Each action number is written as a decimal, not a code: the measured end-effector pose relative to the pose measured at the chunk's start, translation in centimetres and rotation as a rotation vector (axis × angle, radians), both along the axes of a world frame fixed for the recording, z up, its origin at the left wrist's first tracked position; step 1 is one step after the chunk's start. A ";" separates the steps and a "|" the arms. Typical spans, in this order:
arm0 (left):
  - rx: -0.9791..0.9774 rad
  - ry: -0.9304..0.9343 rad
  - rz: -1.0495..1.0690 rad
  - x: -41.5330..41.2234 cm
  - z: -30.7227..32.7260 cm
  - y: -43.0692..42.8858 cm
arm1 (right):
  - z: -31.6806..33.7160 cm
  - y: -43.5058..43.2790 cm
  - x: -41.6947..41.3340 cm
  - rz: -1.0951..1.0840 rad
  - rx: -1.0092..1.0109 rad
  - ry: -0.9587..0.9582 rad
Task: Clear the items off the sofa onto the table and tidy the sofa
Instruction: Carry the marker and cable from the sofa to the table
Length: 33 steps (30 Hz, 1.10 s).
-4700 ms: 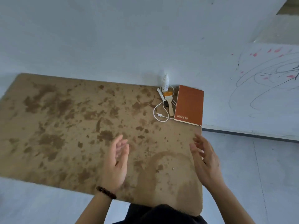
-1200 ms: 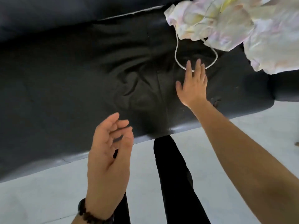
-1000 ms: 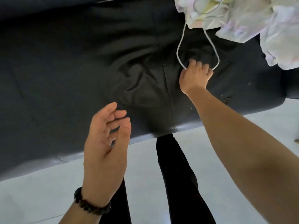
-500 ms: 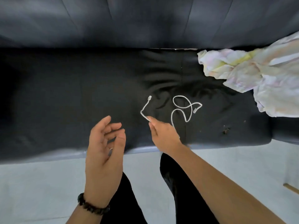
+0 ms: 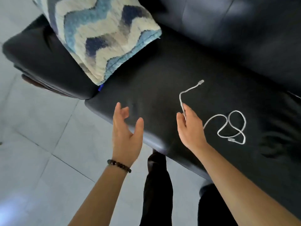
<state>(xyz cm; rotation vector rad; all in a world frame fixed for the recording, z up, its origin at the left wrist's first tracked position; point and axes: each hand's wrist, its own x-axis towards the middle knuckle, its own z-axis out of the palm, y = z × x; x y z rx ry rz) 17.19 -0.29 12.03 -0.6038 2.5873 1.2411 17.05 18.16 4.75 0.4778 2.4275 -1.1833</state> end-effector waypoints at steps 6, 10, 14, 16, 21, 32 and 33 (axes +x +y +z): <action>-0.349 -0.126 -0.087 -9.7 -14.2 -11.0 | -8.8 -5.2 -4.7 0.208 0.115 -0.189; -0.708 -0.226 -0.173 -13.8 -19.5 -13.6 | -12.7 -5.5 -5.3 0.233 0.200 -0.256; -0.760 -0.238 -0.142 -14.8 -21.3 -11.8 | -13.0 -5.4 -5.4 0.257 0.250 -0.235; -0.736 -0.237 -0.135 -14.6 -22.1 -11.1 | -12.7 -5.3 -5.3 0.273 0.233 -0.219; -0.727 -0.299 -0.089 -16.0 -21.8 -11.3 | -12.1 -4.2 -5.5 0.281 0.191 -0.229; -0.220 -0.177 -0.189 -4.2 -14.5 -1.8 | -7.0 2.2 1.8 -0.182 -0.015 -0.234; -0.162 -0.137 -0.202 -1.9 -12.6 0.6 | -5.5 3.4 3.6 -0.239 -0.014 -0.206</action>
